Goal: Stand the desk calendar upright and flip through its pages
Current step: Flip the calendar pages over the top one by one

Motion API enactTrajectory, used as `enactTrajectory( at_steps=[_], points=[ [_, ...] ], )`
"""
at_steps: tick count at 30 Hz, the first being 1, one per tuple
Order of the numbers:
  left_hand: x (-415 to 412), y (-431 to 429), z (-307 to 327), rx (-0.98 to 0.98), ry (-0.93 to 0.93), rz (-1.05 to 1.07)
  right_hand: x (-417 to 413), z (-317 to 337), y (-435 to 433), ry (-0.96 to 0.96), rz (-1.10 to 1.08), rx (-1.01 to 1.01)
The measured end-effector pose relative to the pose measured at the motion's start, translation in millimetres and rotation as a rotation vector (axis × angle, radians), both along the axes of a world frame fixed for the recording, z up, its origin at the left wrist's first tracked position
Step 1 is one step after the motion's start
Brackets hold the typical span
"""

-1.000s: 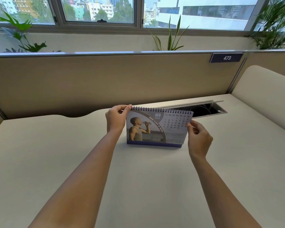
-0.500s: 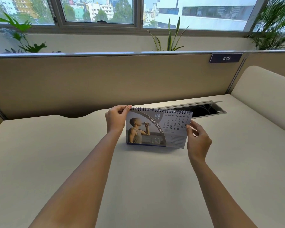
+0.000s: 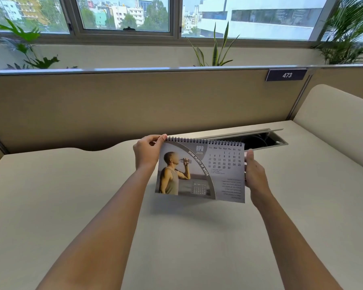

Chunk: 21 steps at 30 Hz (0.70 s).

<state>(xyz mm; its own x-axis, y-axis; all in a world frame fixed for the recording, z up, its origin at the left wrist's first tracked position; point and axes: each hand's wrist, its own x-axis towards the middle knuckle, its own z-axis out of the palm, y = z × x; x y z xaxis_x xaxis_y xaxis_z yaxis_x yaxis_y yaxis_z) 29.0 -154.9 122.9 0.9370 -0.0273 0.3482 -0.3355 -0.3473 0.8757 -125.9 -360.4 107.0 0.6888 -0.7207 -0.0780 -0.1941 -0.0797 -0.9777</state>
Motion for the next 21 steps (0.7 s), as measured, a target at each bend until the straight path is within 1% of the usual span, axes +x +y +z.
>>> enactTrajectory(
  at_steps=[3, 5, 6, 8, 9, 10, 11, 14, 16, 18, 19, 21],
  points=[
    [1.8, 1.3, 1.9, -0.035, 0.066, -0.030, -3.3, 15.8, -6.3, 0.027, 0.129, 0.147],
    [5.1, 4.5, 1.7, -0.067, 0.144, -0.025, -5.1, 23.8, -10.4, -0.015, 0.179, 0.280],
    [6.6, 6.1, 1.1, -0.106, 0.192, -0.022, -5.0, 27.3, -11.6, -0.089, 0.209, 0.349],
    [7.3, 7.3, 1.2, -0.230, 0.278, -0.038, -1.9, 34.6, -10.8, -0.310, 0.258, 0.458],
    [6.5, 7.1, 1.8, -0.269, 0.292, -0.050, 1.6, 37.4, -10.1, -0.395, 0.273, 0.458],
    [5.8, 6.8, 2.5, -0.274, 0.285, -0.064, 5.0, 41.4, -7.4, -0.434, 0.301, 0.394],
    [5.3, 6.4, 2.7, -0.258, 0.269, -0.076, 9.7, 44.7, -3.5, -0.428, 0.319, 0.282],
    [5.3, 6.1, 1.0, -0.185, 0.207, -0.080, 23.8, 49.6, 4.1, -0.328, 0.324, -0.053],
    [5.9, 6.4, -1.7, -0.148, 0.162, -0.080, 32.4, 48.5, 3.1, -0.178, 0.295, -0.299],
    [5.0, 7.2, -2.8, -0.136, 0.123, -0.090, 38.5, 44.1, -3.4, 0.033, 0.255, -0.649],
    [4.7, 7.4, -3.0, -0.138, 0.109, -0.096, 40.7, 40.9, -6.3, 0.113, 0.239, -0.768],
    [4.6, 8.1, -3.4, -0.119, 0.073, -0.096, 44.8, 34.8, -10.6, 0.215, 0.227, -0.871]
  ],
)
